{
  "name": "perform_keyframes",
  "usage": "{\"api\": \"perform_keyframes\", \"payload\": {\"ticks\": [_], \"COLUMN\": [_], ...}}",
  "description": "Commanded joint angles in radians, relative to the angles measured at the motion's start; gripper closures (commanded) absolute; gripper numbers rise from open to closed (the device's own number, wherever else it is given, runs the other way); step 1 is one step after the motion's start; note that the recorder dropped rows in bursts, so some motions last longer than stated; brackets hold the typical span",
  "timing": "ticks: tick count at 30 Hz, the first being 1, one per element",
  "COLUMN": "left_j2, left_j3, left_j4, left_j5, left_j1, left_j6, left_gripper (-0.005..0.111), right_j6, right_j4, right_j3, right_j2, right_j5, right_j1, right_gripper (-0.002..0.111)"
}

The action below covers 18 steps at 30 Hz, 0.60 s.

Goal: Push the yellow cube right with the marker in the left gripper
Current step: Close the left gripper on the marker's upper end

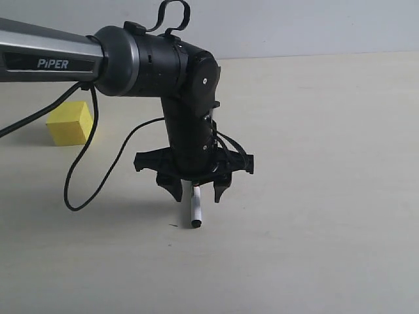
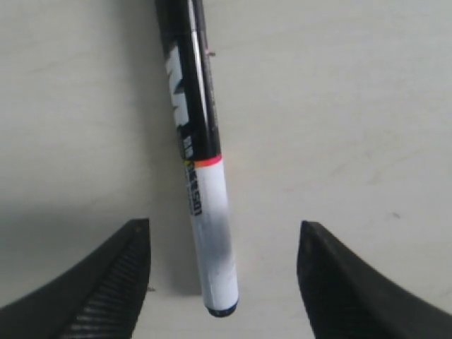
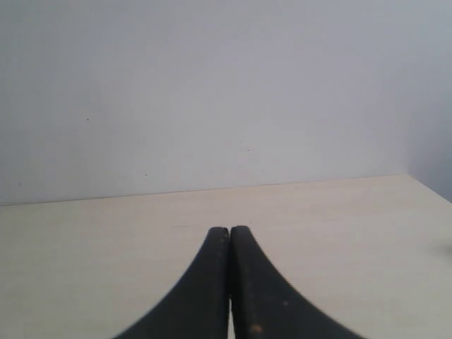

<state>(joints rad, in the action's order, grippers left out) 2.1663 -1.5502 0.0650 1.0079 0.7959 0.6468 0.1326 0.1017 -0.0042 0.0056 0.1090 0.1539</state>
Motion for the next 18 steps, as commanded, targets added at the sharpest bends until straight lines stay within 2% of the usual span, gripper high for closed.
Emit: {"api": "perform_keyframes", "payload": {"ticks": [1, 18], "left_j2": [-0.007, -0.007], "left_j3": [0.012, 0.038], "left_j4": [-0.012, -0.013], "left_j5": [-0.001, -0.029], "left_j1": [0.006, 0.006], "left_j6": [0.008, 0.008], "left_gripper": [0.047, 0.047], "right_j6": [0.003, 0.003], "right_j4": [0.001, 0.001], "right_j3": [0.004, 0.004], "right_j2": [-0.006, -0.006], "right_j5": [-0.002, -0.002], "right_j1": [0.003, 0.003], "right_gripper": [0.108, 0.108]}}
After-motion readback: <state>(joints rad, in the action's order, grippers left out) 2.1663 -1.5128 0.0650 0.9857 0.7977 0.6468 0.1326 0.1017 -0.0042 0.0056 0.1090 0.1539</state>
